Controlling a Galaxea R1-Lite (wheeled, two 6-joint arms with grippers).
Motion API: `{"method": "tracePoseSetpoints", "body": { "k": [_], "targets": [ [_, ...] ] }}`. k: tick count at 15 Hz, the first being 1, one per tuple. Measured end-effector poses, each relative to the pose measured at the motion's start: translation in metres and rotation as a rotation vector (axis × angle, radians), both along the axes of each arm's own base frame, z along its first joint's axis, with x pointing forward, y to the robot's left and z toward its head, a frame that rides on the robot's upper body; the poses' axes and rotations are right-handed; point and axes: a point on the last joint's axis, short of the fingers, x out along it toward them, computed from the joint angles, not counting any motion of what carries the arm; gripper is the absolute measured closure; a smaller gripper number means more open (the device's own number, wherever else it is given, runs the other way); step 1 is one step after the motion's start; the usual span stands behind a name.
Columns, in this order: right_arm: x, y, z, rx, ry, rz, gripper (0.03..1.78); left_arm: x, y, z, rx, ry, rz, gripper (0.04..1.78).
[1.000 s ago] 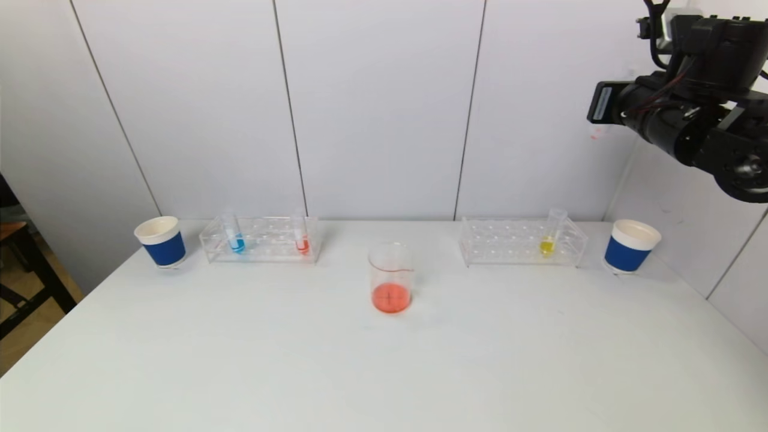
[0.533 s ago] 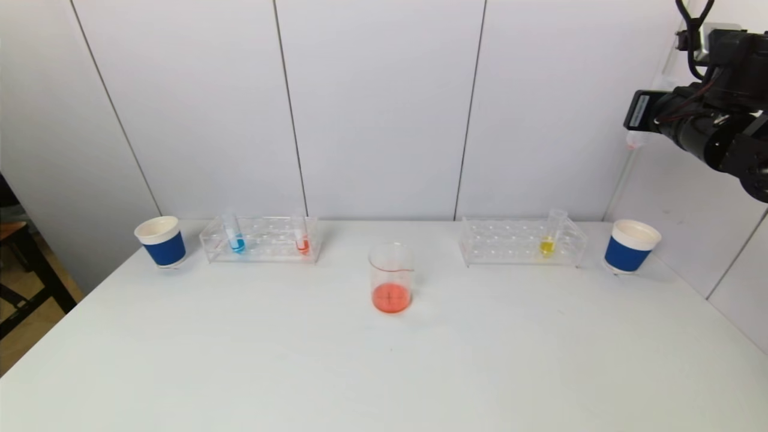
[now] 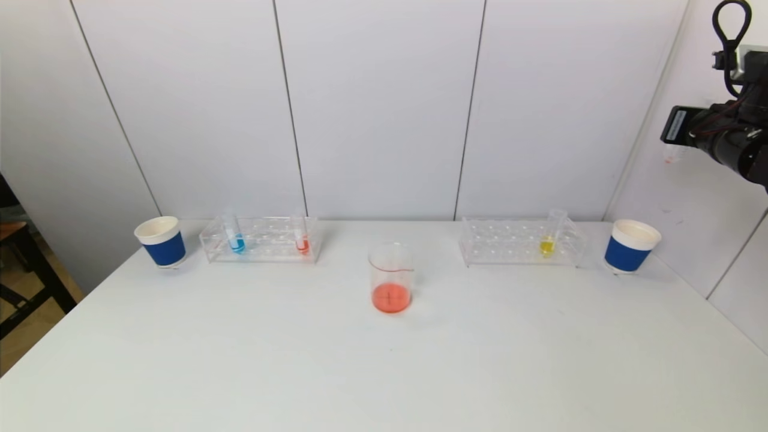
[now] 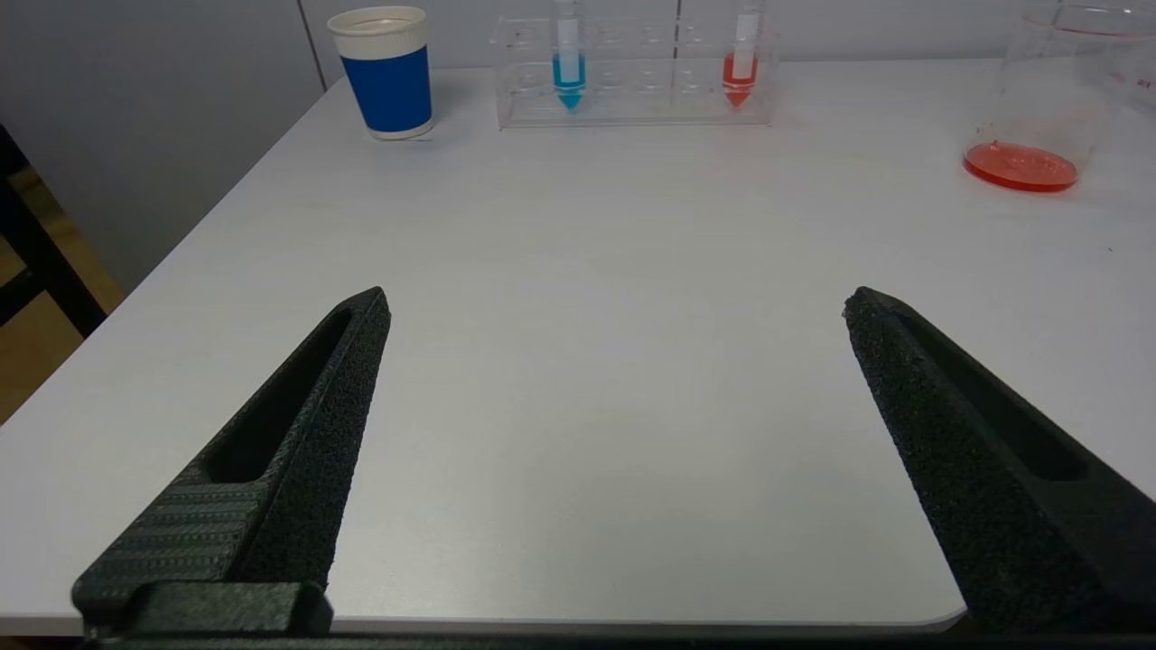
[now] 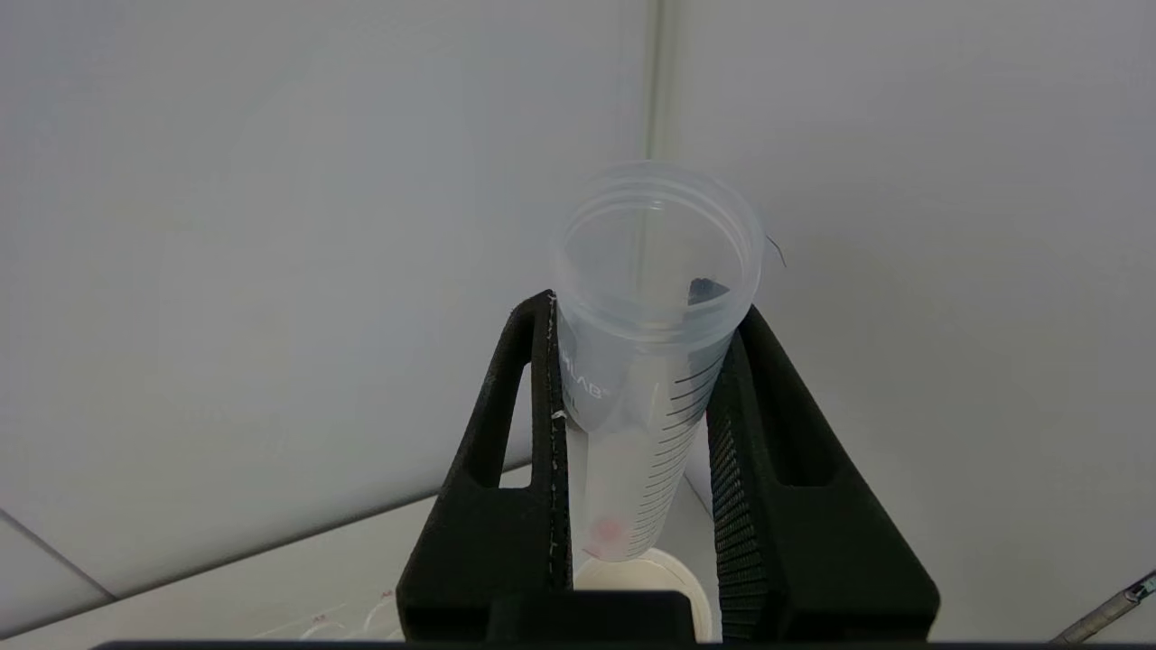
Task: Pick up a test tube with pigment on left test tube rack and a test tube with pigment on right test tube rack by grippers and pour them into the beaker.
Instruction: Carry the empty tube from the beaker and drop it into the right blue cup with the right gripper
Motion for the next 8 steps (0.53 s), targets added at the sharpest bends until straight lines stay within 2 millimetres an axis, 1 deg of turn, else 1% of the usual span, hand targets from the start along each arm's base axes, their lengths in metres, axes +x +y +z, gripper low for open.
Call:
{"method": "tracePoseSetpoints", "body": {
  "k": [3, 8],
  "targets": [
    [0.006, -0.012, -0.015, 0.006, 0.040, -0.028, 1.32, 0.000, 0.000, 0.000, 0.000, 0.000, 0.000, 0.06],
    [0.020, -0.018, -0.040, 0.014, 0.078, -0.036, 1.32, 0.000, 0.000, 0.000, 0.000, 0.000, 0.000, 0.06]
  ]
}}
